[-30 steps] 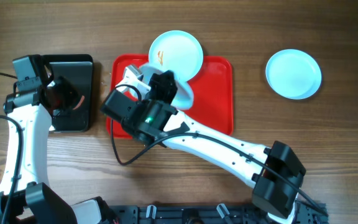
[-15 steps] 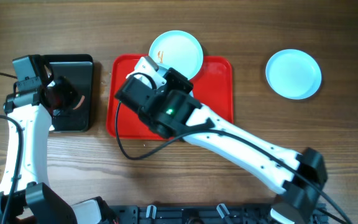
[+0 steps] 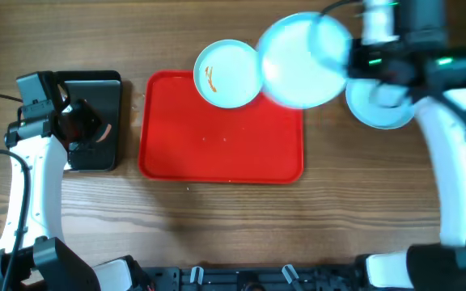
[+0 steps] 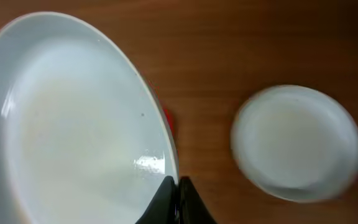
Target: Clean dirty plates on tray and stack at the side
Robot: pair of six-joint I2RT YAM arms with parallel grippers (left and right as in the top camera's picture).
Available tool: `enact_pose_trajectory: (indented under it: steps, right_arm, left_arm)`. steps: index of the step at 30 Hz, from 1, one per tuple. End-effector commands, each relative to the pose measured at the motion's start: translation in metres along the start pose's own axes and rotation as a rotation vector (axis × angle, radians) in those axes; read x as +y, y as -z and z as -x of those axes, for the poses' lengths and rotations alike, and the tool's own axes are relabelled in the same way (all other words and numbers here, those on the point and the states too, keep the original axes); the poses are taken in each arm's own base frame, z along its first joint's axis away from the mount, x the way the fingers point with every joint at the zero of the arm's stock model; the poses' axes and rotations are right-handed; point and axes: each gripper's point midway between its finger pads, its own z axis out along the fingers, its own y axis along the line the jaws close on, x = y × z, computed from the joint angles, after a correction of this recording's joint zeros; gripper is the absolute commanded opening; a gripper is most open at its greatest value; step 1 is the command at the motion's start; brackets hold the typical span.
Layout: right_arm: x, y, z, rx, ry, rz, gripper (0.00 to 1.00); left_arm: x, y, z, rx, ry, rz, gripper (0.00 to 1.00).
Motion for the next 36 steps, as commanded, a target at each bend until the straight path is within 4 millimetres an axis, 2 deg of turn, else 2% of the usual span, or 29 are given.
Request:
enact_pose_trajectory:
  steps: [1, 2, 3, 4, 6, 7, 9, 12, 13, 14, 15, 16, 19, 20, 21, 23, 27, 28, 30, 32, 33, 36]
  right_arm:
    - [-0.09, -0.025, -0.012, 0.058, -0.298, -0.064, 0.04]
    - [-0.116, -0.033, -0.018, 0.068, -0.355, -0.097, 0.04]
    - [-0.134, -0.039, -0.024, 0.076, -0.398, -0.118, 0.04]
    - [-0.163, -0.051, -0.037, 0.087, -0.527, -0.152, 0.04]
    - [-0.203, -0.07, -0.062, 0.106, -0.734, -0.202, 0.04]
    - [-0.217, -0.079, -0.072, 0.109, -0.782, -0.216, 0.04]
    - [-0.232, -0.095, -0.083, 0.105, -0.801, -0.226, 0.04]
    - [-0.228, -0.113, -0.083, 0.097, -0.775, -0.158, 0.04]
    - [-0.226, -0.119, -0.081, 0.094, -0.771, -0.138, 0.17]
    - [-0.224, -0.12, -0.08, 0.096, -0.771, -0.13, 0.35]
    - [-0.22, -0.121, -0.079, 0.098, -0.77, -0.111, 0.6]
    - [-0.213, -0.122, -0.078, 0.106, -0.773, -0.069, 0.65]
    - [-0.192, -0.12, -0.079, 0.14, -0.788, 0.031, 0.61]
    - [-0.177, -0.118, -0.074, 0.145, -0.767, 0.102, 0.61]
    - [-0.138, -0.112, -0.059, 0.137, -0.672, 0.277, 0.61]
    - [-0.072, -0.114, -0.048, 0.155, -0.499, 0.439, 0.63]
    - [0.038, -0.145, -0.058, 0.195, -0.188, 0.417, 0.64]
    - [0.073, -0.156, -0.061, 0.172, -0.114, 0.358, 0.64]
    - [0.102, -0.169, -0.063, 0.114, -0.098, 0.222, 0.67]
    - [0.118, -0.184, -0.071, 0.071, -0.176, 0.093, 0.65]
    - [0.128, -0.194, -0.078, 0.081, -0.176, 0.098, 0.63]
    - [0.127, -0.233, -0.107, 0.152, -0.166, 0.078, 0.63]
  left_arm:
    - [0.001, -0.005, -0.003, 0.017, -0.014, -0.009, 0.04]
    - [0.0, -0.005, -0.002, 0.014, -0.014, -0.011, 0.04]
    - [0.0, -0.005, -0.002, 0.013, -0.014, -0.011, 0.04]
    - [0.0, -0.005, -0.001, 0.012, -0.014, -0.012, 0.04]
    - [0.0, -0.005, -0.001, 0.011, -0.014, -0.012, 0.04]
    - [0.0, -0.005, -0.001, 0.011, -0.014, -0.012, 0.04]
    - [0.0, -0.005, -0.001, 0.01, -0.015, -0.013, 0.04]
    - [-0.001, -0.005, 0.001, 0.003, -0.015, -0.016, 0.04]
    - [-0.001, -0.005, 0.001, 0.004, -0.015, -0.016, 0.04]
    - [-0.001, -0.005, 0.001, 0.004, -0.015, -0.016, 0.04]
    - [-0.001, -0.005, 0.001, 0.004, -0.015, -0.016, 0.04]
    - [-0.001, -0.005, 0.001, 0.004, -0.015, -0.016, 0.04]
    - [-0.001, -0.005, 0.001, 0.004, -0.015, -0.016, 0.04]
    - [-0.001, -0.005, 0.001, 0.004, -0.015, -0.016, 0.04]
    - [-0.001, -0.005, 0.001, 0.004, -0.015, -0.017, 0.04]
    - [-0.007, -0.005, -0.001, 0.01, -0.019, -0.046, 0.04]
    - [-0.053, 0.001, -0.02, 0.084, -0.145, -0.262, 0.04]
    - [-0.066, 0.003, -0.029, 0.108, -0.17, -0.302, 0.04]
    - [-0.084, 0.005, -0.046, 0.144, -0.224, -0.331, 0.04]
    - [-0.106, 0.008, -0.072, 0.191, -0.302, -0.355, 0.04]
    - [-0.116, 0.01, -0.085, 0.21, -0.341, -0.368, 0.04]
    - [-0.129, 0.009, -0.104, 0.204, -0.419, -0.336, 0.04]
